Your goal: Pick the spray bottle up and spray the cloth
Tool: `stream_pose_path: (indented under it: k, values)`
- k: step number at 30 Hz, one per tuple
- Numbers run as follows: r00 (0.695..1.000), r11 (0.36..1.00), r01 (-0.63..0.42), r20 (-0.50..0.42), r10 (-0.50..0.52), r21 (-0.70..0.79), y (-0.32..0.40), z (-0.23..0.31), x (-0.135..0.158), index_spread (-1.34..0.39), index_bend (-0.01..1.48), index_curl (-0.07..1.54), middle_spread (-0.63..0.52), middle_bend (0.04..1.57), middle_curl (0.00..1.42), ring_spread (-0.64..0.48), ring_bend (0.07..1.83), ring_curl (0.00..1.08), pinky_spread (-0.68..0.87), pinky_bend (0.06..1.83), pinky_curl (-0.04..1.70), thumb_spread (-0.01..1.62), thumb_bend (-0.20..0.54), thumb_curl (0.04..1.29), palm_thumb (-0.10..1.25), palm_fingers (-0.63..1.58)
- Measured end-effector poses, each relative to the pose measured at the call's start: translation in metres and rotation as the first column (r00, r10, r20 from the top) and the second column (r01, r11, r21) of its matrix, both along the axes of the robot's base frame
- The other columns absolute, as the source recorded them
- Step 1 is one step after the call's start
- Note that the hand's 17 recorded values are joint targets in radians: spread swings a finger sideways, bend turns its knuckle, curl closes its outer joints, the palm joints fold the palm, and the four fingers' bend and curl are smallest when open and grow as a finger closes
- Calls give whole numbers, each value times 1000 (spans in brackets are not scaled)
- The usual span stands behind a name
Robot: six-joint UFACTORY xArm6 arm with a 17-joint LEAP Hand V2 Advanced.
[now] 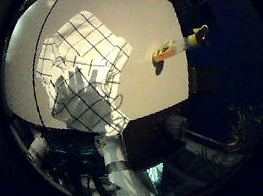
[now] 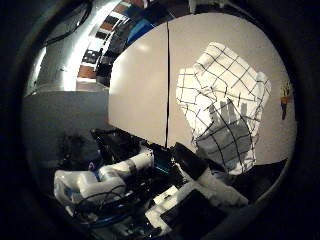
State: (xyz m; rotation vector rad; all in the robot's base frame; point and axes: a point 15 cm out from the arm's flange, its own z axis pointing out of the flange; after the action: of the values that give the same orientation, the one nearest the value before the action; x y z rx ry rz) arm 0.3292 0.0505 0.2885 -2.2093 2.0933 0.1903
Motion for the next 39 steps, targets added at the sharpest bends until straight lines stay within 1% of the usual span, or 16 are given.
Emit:
stream_pose_path:
  k: [2, 4, 7, 9, 11, 14, 17, 20, 23, 27, 32, 35, 39]
  values:
    - [999, 999, 37, 20, -37, 11, -8, -8, 5, -265, 174, 308, 91, 188, 304, 209, 207, 242, 351, 315, 317, 1074, -20, 362, 684, 40]
    - [995, 996, 87, 54, -89, 36, -19, -4, 11, -260, 171, 308, 89, 189, 305, 208, 201, 245, 349, 308, 316, 1068, -20, 363, 696, 56]
    - [979, 982, 165, 102, -174, 90, -36, 5, 16, -246, 170, 307, 86, 192, 307, 206, 198, 248, 345, 299, 316, 1075, -19, 363, 716, 78]
    - [967, 968, 213, 116, -228, 131, -45, 6, 11, -242, 170, 306, 85, 189, 307, 205, 199, 251, 347, 298, 316, 1081, -19, 366, 721, 86]
    - [959, 956, 240, 113, -260, 166, -50, -1, 2, -236, 168, 306, 85, 191, 308, 208, 200, 252, 347, 296, 317, 1080, -21, 370, 726, 92]
    - [937, 930, 287, 135, -323, 228, -60, 0, -8, -228, 168, 305, 88, 188, 308, 209, 199, 254, 347, 294, 318, 1079, -20, 375, 727, 99]
    - [908, 904, 333, 167, -384, 269, -76, 5, -12, -228, 170, 306, 89, 187, 307, 209, 199, 256, 349, 294, 320, 1079, -21, 379, 728, 103]
    - [868, 871, 380, 204, -452, 312, -92, 14, -17, -219, 164, 302, 102, 186, 304, 209, 209, 262, 352, 301, 321, 1076, -21, 384, 730, 106]
    - [823, 844, 405, 261, -504, 352, -109, 27, -17, -214, 160, 296, 118, 191, 304, 210, 224, 267, 350, 311, 323, 1078, -19, 390, 737, 115]
    - [747, 803, 446, 329, -577, 395, -138, 45, -19, -208, 162, 290, 136, 194, 310, 209, 230, 269, 349, 319, 324, 1075, -20, 400, 745, 120]
    - [665, 770, 472, 400, -631, 429, -167, 64, -26, -197, 160, 287, 150, 196, 320, 218, 227, 268, 348, 320, 324, 1072, -21, 406, 750, 125]
    - [623, 749, 482, 423, -658, 455, -181, 68, -28, -195, 154, 283, 155, 190, 319, 222, 250, 273, 351, 322, 323, 1068, -21, 409, 753, 138]
    - [568, 703, 513, 419, -708, 492, -201, 51, -38, -182, 147, 270, 166, 203, 328, 226, 310, 284, 359, 330, 321, 1062, -19, 415, 766, 165]
